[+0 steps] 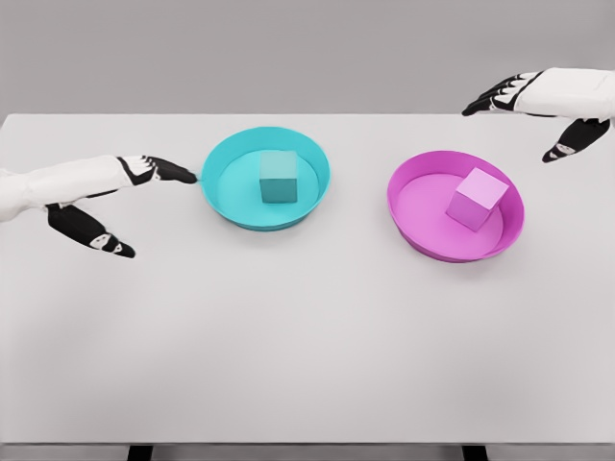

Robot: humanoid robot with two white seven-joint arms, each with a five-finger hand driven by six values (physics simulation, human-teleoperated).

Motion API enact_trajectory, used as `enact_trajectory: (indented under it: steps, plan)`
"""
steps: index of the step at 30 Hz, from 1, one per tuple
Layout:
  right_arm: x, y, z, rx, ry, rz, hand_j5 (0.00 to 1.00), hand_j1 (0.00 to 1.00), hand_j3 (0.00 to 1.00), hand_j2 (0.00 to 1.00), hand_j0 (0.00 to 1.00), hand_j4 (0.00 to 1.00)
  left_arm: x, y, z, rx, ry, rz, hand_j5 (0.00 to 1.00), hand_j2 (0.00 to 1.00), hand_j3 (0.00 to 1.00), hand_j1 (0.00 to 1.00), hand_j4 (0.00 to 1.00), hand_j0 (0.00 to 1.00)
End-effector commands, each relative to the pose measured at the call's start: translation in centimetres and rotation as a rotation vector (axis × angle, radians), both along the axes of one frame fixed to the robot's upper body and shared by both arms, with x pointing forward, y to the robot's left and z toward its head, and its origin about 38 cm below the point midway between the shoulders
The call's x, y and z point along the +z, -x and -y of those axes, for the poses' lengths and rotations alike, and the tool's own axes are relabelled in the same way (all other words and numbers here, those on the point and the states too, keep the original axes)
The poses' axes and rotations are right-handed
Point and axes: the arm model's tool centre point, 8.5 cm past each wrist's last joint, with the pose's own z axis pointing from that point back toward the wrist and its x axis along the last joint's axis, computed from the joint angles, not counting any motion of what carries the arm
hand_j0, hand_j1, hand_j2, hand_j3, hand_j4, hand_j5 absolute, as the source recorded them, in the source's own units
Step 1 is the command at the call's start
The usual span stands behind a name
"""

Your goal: Place the blocks in the corresponding plates according to their colors

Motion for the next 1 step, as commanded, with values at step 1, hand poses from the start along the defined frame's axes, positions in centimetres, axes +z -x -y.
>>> enact_trajectory:
  steps: [1]
  plan:
    - [0.1, -0.03, -0.1, 0.0, -0.008, 0.001, 1.0, 1.0, 1.0, 1.0, 1.0, 1.0, 0.47, 0.21, -0.38, 0.005, 0.001, -0.002, 1.0, 1.0, 1.0, 1.0, 1.0, 1.0]
